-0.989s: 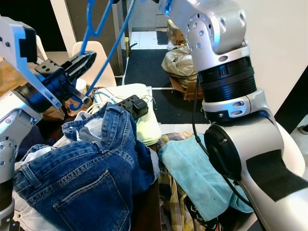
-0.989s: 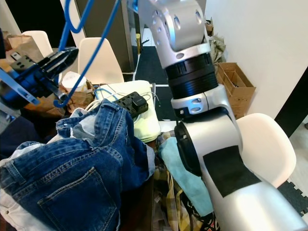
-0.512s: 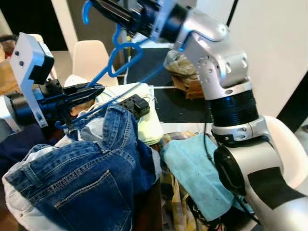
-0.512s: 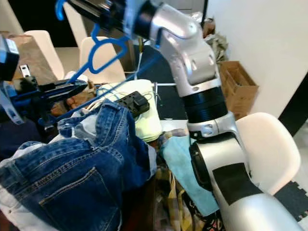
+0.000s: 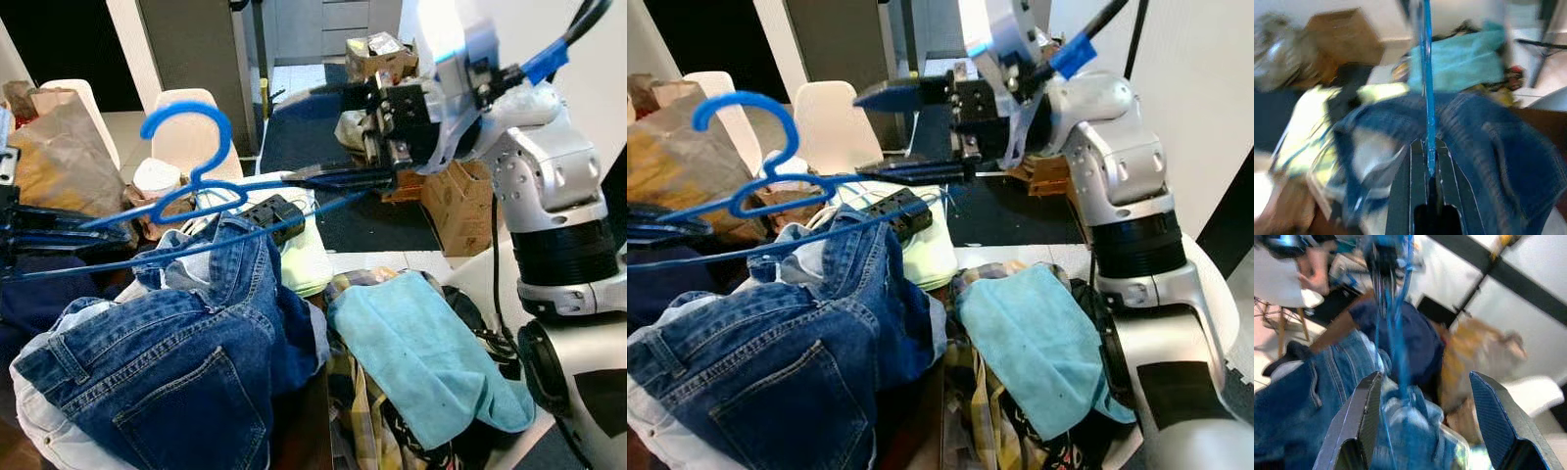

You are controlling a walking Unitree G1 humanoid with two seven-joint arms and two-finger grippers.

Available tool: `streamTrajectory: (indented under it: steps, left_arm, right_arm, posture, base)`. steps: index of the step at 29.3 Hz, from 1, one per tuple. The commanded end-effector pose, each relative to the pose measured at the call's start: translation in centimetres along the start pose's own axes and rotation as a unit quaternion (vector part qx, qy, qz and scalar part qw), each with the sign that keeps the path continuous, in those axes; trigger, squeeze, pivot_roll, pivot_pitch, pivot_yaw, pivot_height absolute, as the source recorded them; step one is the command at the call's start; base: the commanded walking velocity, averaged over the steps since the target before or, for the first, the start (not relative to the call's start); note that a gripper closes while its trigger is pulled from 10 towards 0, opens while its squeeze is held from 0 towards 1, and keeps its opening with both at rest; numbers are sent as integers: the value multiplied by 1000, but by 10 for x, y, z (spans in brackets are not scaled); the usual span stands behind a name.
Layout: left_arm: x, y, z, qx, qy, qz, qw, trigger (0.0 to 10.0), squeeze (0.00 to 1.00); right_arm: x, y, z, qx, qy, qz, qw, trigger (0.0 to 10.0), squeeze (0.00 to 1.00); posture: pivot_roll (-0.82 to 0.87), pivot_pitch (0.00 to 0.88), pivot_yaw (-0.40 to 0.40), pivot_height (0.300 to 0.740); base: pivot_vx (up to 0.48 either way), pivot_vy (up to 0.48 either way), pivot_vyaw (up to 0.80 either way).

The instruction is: Hang hanger

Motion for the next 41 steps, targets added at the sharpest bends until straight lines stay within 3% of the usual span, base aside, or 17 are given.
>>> streamTrajectory:
  steps: [1,2,4,6,7,9,12,18,19,22,23,25,26,28,30,35,41]
  left_arm:
    - [4,3,-18,25,16,9,1000,10000,0]
    - [4,3,-18,25,16,9,1000,10000,0]
    - [7,-4,-49,40,40,-14,998,10000,0]
    - [7,-4,-49,40,40,-14,998,10000,0]
    - [7,-6,-61,45,45,-25,998,10000,0]
    - [7,-7,-69,41,49,-34,997,10000,0]
    - [7,-7,-73,37,51,-40,997,10000,0]
    - [-2,-10,-62,0,4,-70,998,10000,0]
    - [-5,-12,-56,-9,-17,-83,996,10000,0]
    - [-5,-12,-56,-9,-17,-83,996,10000,0]
    - [-9,-16,-50,-13,-38,-98,994,10000,0]
    - [-9,-16,-50,-13,-38,-98,994,10000,0]
    - [-11,-19,-43,-18,-59,-114,992,10000,0]
    - [-12,-24,-36,-18,-77,-123,989,10000,0]
    - [-13,-25,-33,-18,-87,-123,988,10000,0]
    - [-16,-25,-28,-15,-103,-121,987,10000,0]
    - [-34,-10,-5,-12,-185,-86,979,10000,0]
  right_arm:
    - [1,-5,-6,9,1,4,1000,10000,0]
    - [1,-5,-6,9,1,4,1000,10000,0]
    - [6,-14,-22,31,1,23,999,10000,0]
    - [6,-14,-22,31,1,23,999,10000,0]
    - [7,-16,-29,37,3,29,999,10000,0]
    - [8,-19,-35,40,6,35,999,10000,0]
    - [9,-20,-39,41,7,38,998,10000,0]
    - [22,-10,-27,3,63,31,998,10000,0]
    - [24,1,-22,-28,78,23,996,10000,0]
    - [24,1,-22,-28,78,23,996,10000,0]
    - [27,13,-17,-59,95,9,994,10000,0]
    - [27,13,-17,-59,95,9,994,10000,0]
    - [30,22,-8,-73,106,-8,992,10000,0]
    - [23,12,10,-34,72,-26,996,10000,0]
    - [24,2,14,-10,75,-24,997,10000,0]
    - [26,-3,15,4,82,-19,996,10000,0]
    - [24,4,-3,5,91,-22,996,10000,0]
  posture:
    - [19,0,38,740]
    - [19,0,38,740]
    - [25,0,40,740]
    - [25,0,40,740]
    - [27,1,40,740]
    - [31,3,38,740]
    - [31,3,38,740]
    - [33,5,39,740]
    - [32,5,43,740]
    - [32,5,43,740]
    - [29,6,46,740]
    - [29,6,46,740]
    - [27,7,45,740]
    - [29,8,42,740]
    - [31,7,40,740]
    - [28,9,38,740]
    - [21,10,37,740]
  base:
    - [0,0,0]
    - [0,0,0]
    - [0,0,0]
    - [0,0,0]
    - [0,0,0]
    - [0,0,0]
    - [0,0,0]
    - [0,0,0]
    - [0,0,0]
    - [0,0,0]
    - [0,0,0]
    - [0,0,0]
    - [0,0,0]
    - [0,0,0]
    - [0,0,-272]
    - [0,0,-561]
    - [0,0,-619]
Point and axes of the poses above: a point about 5 cm out from each wrist's last joint towards the gripper, its own z axis pointing out of the wrist towards the gripper, its own y axis along the axis of the wrist's last joint, x = y × z, the point moved 1 cm from there along z, pointing out of the wrist towards the gripper, and after that the axes turned 7 degrees about -z, right-handed, at the moved point
